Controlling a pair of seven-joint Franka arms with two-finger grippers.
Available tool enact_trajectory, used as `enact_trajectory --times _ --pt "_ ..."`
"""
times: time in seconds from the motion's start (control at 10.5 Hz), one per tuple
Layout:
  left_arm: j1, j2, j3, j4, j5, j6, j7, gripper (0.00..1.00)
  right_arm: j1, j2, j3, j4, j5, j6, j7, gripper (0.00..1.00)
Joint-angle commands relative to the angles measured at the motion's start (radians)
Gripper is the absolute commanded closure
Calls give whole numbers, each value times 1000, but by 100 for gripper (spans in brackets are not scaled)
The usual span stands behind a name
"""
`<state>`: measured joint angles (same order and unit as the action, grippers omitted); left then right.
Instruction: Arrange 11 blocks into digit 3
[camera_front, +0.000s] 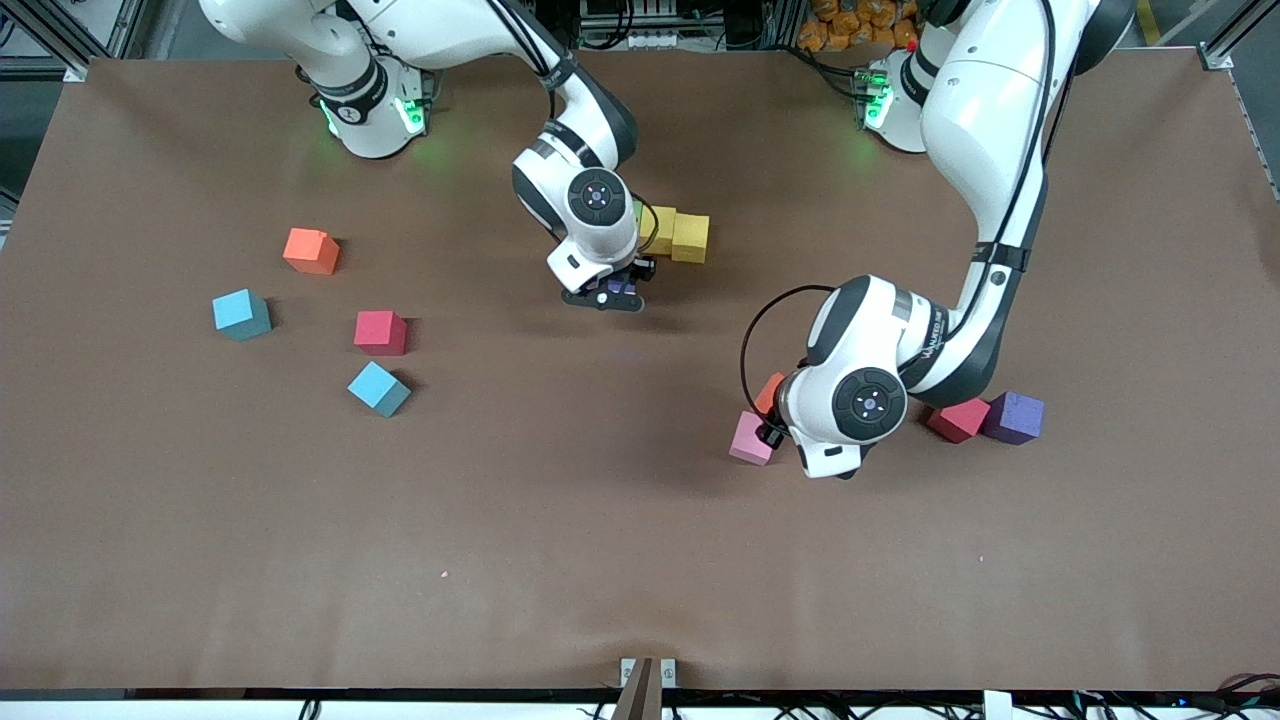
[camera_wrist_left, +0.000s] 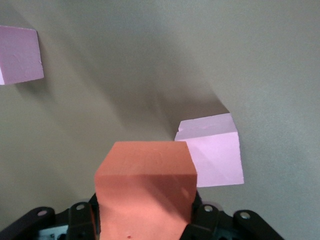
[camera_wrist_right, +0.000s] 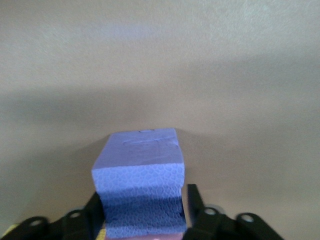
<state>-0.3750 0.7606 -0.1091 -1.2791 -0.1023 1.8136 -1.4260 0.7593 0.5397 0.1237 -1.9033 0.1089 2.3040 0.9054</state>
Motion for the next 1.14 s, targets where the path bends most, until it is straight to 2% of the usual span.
enact_trajectory --times 0.0,0.19,0.48,0.67,0.86,1.05 --pt "-4 -26 2 -16 -25 -19 4 91 15 6 -41 23 -8 -11 -54 0" --pt "-13 -46 0 -29 -19 -30 -49 91 15 -27 -59 55 8 -89 -54 0" --pt "-41 -174 -3 -156 -13 -42 -161 91 -21 -144 -90 63 18 -187 -72 0" --pt "-90 -211 -3 -228 -13 -15 -288 91 -111 -194 -105 55 11 -250 -246 0" --pt "-155 -219 -1 -297 -11 53 -405 93 -263 -211 -105 47 0 -284 -477 0" --pt "-237 -219 -1 -394 16 209 -549 94 -386 -186 -104 43 -156 -206 -612 0"
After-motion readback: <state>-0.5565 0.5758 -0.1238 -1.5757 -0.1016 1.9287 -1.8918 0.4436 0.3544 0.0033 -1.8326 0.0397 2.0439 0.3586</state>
